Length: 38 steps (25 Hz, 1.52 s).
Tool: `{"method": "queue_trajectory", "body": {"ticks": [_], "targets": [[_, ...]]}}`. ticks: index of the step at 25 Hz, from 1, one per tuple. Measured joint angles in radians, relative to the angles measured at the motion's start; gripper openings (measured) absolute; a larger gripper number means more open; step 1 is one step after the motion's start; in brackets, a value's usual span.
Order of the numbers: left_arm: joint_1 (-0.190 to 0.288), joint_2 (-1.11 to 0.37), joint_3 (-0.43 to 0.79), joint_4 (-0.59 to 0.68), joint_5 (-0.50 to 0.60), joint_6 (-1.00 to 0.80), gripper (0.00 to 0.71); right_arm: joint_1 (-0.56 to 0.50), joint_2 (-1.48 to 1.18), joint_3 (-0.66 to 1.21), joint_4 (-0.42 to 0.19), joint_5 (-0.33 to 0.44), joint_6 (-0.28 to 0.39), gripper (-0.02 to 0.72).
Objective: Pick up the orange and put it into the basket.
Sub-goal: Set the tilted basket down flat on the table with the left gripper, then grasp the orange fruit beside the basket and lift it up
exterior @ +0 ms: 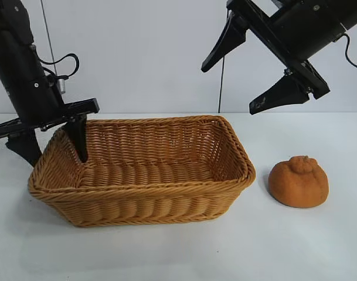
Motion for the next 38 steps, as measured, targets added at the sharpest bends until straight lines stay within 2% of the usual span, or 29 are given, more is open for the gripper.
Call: {"method": "queue_trajectory", "body": {"ticks": [5, 9, 19, 26, 31, 38], "targets": [[0.0, -0.112, -0.002, 0.034, 0.012, 0.016, 0.559, 0.0, 0.0, 0.0, -0.001, 0.0, 0.0, 0.631], [0.008, -0.205, -0.01, 0.133, 0.039, 0.027, 0.561, 0.0, 0.0, 0.0, -0.001, 0.0, 0.0, 0.631], [0.14, -0.308, -0.011, 0.294, 0.146, 0.034, 0.56, 0.0, 0.0, 0.0, -0.002, 0.0, 0.0, 0.631], [0.147, -0.409, 0.003, 0.31, 0.156, 0.056, 0.56, 0.0, 0.0, 0.0, -0.004, 0.0, 0.0, 0.631], [0.147, -0.587, 0.142, 0.31, 0.156, 0.084, 0.559, 0.0, 0.0, 0.0, -0.005, 0.0, 0.0, 0.631], [0.147, -0.96, 0.505, 0.31, 0.158, 0.122, 0.559, 0.0, 0.0, 0.0, -0.006, 0.02, 0.0, 0.631]]}}
